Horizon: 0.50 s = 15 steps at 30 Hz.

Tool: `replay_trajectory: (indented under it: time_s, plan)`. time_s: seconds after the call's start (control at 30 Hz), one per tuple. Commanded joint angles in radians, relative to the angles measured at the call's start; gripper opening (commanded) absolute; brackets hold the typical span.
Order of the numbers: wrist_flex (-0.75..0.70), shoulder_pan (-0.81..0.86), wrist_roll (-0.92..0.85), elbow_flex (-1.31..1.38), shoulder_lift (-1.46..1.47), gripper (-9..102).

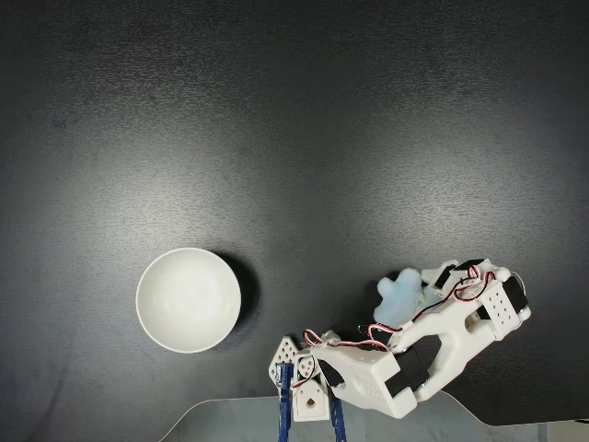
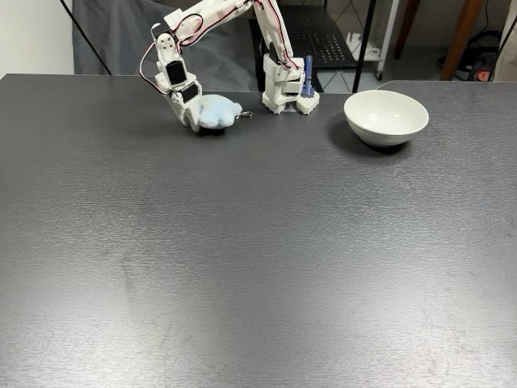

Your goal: Grasp a skyblue doll and put it in the white bowl.

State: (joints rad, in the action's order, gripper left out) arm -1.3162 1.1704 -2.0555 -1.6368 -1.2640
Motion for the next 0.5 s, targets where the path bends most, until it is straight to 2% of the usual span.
replay_trajectory:
  time_s: [0.0,0.1,0.47]
  plan:
    - [0.011,0.006,0.005,0.037,-0.080,46]
    - [0.011,0.008,0.005,0.037,-0.080,52]
    - [0.008,0.055,-0.011,0.035,-0.149,53]
